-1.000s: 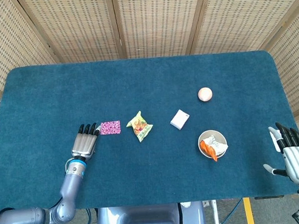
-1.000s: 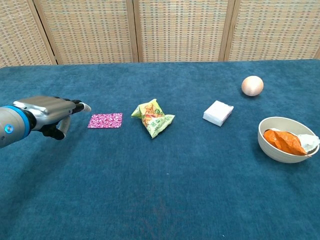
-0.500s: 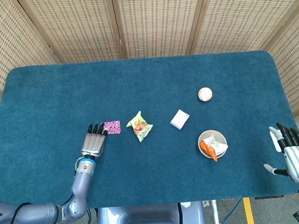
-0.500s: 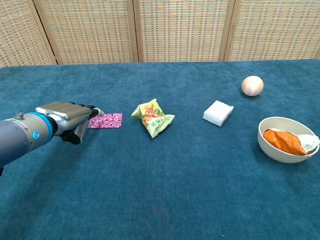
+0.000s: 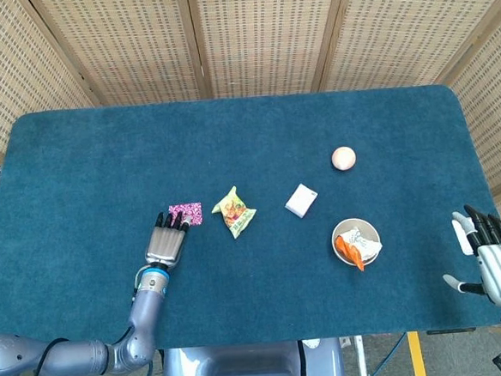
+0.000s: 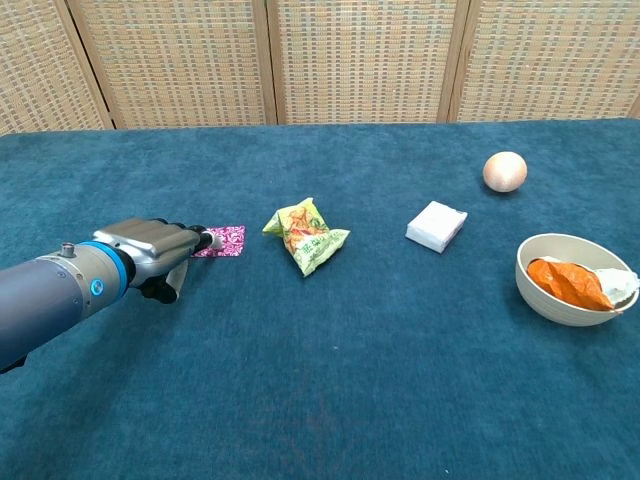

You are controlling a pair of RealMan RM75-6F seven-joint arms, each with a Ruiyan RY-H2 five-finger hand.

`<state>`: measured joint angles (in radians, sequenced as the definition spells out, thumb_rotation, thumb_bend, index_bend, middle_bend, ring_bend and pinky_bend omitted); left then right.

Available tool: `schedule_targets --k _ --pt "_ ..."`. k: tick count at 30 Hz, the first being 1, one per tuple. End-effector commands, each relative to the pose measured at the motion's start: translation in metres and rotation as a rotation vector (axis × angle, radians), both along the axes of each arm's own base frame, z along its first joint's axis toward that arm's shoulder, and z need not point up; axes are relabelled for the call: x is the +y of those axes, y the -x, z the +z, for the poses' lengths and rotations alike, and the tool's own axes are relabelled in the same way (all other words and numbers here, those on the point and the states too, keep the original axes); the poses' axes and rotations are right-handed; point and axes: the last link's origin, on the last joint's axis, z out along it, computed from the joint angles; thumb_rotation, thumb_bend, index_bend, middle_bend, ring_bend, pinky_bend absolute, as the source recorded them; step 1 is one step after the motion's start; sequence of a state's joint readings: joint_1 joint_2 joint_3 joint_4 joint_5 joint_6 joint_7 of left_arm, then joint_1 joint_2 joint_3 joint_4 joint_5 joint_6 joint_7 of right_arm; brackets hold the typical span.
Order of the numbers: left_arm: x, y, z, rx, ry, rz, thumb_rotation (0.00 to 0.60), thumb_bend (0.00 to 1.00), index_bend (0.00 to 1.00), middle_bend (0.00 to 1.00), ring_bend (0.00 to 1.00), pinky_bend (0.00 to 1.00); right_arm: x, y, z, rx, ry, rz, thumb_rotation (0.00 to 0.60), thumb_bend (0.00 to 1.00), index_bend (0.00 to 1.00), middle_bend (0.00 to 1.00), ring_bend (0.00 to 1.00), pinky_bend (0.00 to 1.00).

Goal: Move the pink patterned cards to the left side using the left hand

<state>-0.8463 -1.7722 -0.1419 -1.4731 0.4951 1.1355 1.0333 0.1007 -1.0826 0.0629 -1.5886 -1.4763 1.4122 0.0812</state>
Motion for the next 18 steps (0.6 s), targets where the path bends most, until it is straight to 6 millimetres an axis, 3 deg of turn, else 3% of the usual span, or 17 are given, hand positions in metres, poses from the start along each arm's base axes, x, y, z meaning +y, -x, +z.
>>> schedule_targets --k 1,18 --pt "-0.001 0.0 -0.002 0.006 0.004 -0.003 0.6 0.96 0.06 0.0 0.0 0.0 0.0 0.0 0.0 -0.001 0.001 0.0 0.6 0.13 0.0 0.0 0.0 0.0" --pt "-0.004 0.025 0.007 0.057 -0.009 0.008 0.6 0.97 0.06 0.0 0.0 0.0 0.002 -0.002 -0.001 0.005 0.0 0.003 0.6 0.13 0.0 0.0 0.0 0.0"
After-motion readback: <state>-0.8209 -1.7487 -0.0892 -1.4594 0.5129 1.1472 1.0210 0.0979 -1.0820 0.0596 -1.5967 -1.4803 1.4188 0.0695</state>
